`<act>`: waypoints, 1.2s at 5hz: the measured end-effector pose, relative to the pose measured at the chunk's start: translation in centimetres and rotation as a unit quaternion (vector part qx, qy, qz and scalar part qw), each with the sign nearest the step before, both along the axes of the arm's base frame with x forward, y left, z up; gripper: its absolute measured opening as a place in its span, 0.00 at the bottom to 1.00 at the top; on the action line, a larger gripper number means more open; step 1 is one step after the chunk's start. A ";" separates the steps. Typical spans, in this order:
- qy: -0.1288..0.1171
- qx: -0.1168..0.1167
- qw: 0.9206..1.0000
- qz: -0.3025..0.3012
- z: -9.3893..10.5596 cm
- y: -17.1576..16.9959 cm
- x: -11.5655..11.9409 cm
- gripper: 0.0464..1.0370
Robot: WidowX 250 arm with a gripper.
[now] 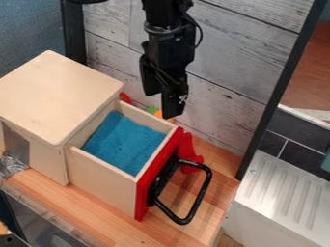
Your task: Closed the drawer
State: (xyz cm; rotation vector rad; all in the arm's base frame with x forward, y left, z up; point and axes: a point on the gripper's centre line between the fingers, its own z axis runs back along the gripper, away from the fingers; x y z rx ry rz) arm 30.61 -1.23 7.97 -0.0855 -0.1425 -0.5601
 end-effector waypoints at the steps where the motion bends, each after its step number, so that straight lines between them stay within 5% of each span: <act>1: 0.013 0.000 1.000 -0.005 -0.8 0.0 -0.2 0.96; 3: 0.032 -0.005 0.982 -0.183 -2.4 -3.3 -0.2 0.96; 5: 0.024 0.002 0.961 -0.276 -3.7 -6.6 -1.3 0.96; 6: 0.016 0.029 0.949 -0.314 -5.2 -8.4 -2.5 0.96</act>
